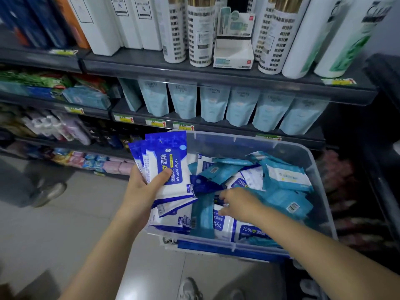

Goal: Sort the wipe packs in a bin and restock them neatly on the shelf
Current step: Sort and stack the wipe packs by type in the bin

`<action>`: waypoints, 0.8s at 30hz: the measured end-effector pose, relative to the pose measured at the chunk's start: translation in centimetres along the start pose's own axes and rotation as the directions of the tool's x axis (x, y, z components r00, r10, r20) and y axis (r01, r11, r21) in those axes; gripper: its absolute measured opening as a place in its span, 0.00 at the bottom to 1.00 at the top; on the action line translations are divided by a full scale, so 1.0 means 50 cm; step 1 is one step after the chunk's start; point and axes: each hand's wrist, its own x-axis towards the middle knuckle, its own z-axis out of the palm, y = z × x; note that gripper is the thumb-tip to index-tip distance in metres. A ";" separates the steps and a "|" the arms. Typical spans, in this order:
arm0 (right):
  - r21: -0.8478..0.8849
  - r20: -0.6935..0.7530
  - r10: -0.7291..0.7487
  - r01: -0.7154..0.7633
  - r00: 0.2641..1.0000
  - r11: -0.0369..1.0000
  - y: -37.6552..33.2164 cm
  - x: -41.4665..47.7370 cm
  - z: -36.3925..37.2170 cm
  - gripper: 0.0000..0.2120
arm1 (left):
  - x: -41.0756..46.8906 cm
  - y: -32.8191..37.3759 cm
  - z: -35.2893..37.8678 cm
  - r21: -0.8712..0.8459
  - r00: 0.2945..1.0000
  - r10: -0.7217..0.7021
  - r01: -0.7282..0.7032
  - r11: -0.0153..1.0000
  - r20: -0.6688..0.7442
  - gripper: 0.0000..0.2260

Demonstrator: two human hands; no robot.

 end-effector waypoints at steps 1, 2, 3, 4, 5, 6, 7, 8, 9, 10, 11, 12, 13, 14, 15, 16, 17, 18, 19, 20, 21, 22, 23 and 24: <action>-0.038 0.018 0.005 -0.005 1.000 0.999 -0.002 0.001 0.009 0.20 | -0.002 -0.004 0.000 0.004 1.000 -0.006 0.006 1.000 -0.001 0.18; -0.064 0.022 0.005 -0.004 1.000 0.998 -0.004 0.000 0.016 0.19 | -0.005 -0.006 0.000 0.007 1.000 -0.011 0.011 1.000 0.002 0.19; -0.086 0.017 0.000 0.002 1.000 0.996 -0.008 0.000 0.019 0.19 | -0.007 -0.008 0.001 0.014 1.000 -0.017 0.017 1.000 0.006 0.21; -0.108 0.004 -0.008 0.008 1.000 0.994 -0.012 -0.001 0.022 0.18 | -0.009 -0.009 0.002 0.023 1.000 -0.027 0.026 0.999 0.009 0.24; -0.131 -0.012 -0.014 0.012 1.000 0.991 -0.015 -0.002 0.024 0.17 | -0.011 -0.011 0.005 0.030 0.999 -0.037 0.037 0.999 0.007 0.26; -0.148 -0.020 -0.019 0.015 1.000 0.989 -0.017 -0.002 0.026 0.17 | -0.013 -0.011 0.007 0.036 0.999 -0.042 0.042 0.998 0.005 0.27; -0.159 -0.015 -0.024 0.021 1.000 0.987 -0.018 -0.002 0.027 0.16 | -0.014 -0.012 0.010 0.043 0.999 -0.044 0.044 0.998 0.005 0.26; -0.155 0.000 -0.028 0.028 1.000 0.987 -0.017 0.000 0.029 0.15 | -0.015 -0.011 0.013 0.052 0.999 -0.044 0.044 0.998 0.007 0.24; -0.138 0.017 -0.025 0.027 1.000 0.990 -0.016 0.000 0.029 0.14 | -0.015 -0.010 0.017 0.058 0.999 -0.044 0.044 0.997 0.009 0.23; -0.114 0.026 -0.014 0.017 1.000 0.993 -0.013 0.001 0.024 0.14 | -0.016 -0.007 0.020 0.060 0.999 -0.044 0.043 0.997 0.012 0.22; -0.093 0.022 0.003 -0.001 1.000 0.996 -0.009 -0.001 0.014 0.14 | -0.015 -0.006 0.023 0.060 0.999 -0.042 0.041 0.997 0.014 0.22; -0.068 0.007 0.026 -0.025 1.000 0.997 -0.001 -0.004 0.000 0.15 | -0.014 -0.005 0.026 0.060 0.999 -0.038 0.038 0.997 0.013 0.22; -0.031 -0.009 0.054 -0.054 0.999 0.998 0.009 -0.009 -0.018 0.16 | -0.013 -0.005 0.029 0.063 0.999 -0.035 0.034 0.997 0.010 0.22; 0.025 -0.027 0.084 -0.083 0.996 0.996 0.022 -0.016 -0.038 0.16 | -0.011 -0.004 0.033 0.065 0.999 -0.031 0.031 0.997 0.007 0.22; 0.107 -0.038 0.117 -0.112 0.992 0.988 0.037 -0.026 -0.059 0.16 | -0.010 -0.005 0.036 0.065 1.000 -0.030 0.029 0.997 0.007 0.22; 0.220 -0.051 0.148 -0.133 0.988 0.966 0.052 -0.037 -0.081 0.14 | -0.009 -0.006 0.040 0.063 1.000 -0.030 0.029 0.998 0.008 0.22; 0.367 -0.066 0.180 -0.144 0.981 0.919 0.064 -0.050 -0.100 0.10 | -0.008 -0.008 0.044 0.065 0.999 -0.031 0.030 0.997 0.013 0.23; 0.537 -0.084 0.213 -0.136 0.973 0.833 0.071 -0.067 -0.117 0.06 | -0.007 -0.009 0.048 0.069 0.999 -0.029 0.028 0.997 0.024 0.24; 0.700 -0.090 0.244 -0.114 0.966 0.705 0.073 -0.086 -0.133 0.03 | -0.006 -0.011 0.053 0.070 0.999 -0.025 0.022 0.997 0.038 0.25; 0.836 -0.076 0.264 -0.083 0.962 0.543 0.069 -0.102 -0.146 0.04 | -0.006 -0.011 0.060 0.068 0.998 -0.019 0.015 0.998 0.054 0.26; 0.929 -0.063 0.253 -0.036 0.965 0.368 0.061 -0.114 -0.156 0.05 | -0.006 -0.012 0.066 0.065 0.998 -0.013 0.008 0.998 0.068 0.25; 0.973 -0.067 0.221 0.016 0.973 0.228 0.051 -0.121 -0.163 0.06 | -0.007 -0.012 0.074 0.062 0.997 -0.003 -0.002 0.998 0.078 0.24; 0.987 -0.084 0.175 0.058 0.981 0.147 0.037 -0.126 -0.168 0.07 | -0.008 -0.011 0.083 0.058 0.996 0.011 -0.016 0.998 0.085 0.21; 0.990 -0.105 0.129 0.092 0.986 0.103 0.019 -0.128 -0.169 0.08 | -0.009 -0.010 0.092 0.053 0.995 0.028 -0.033 0.998 0.091 0.18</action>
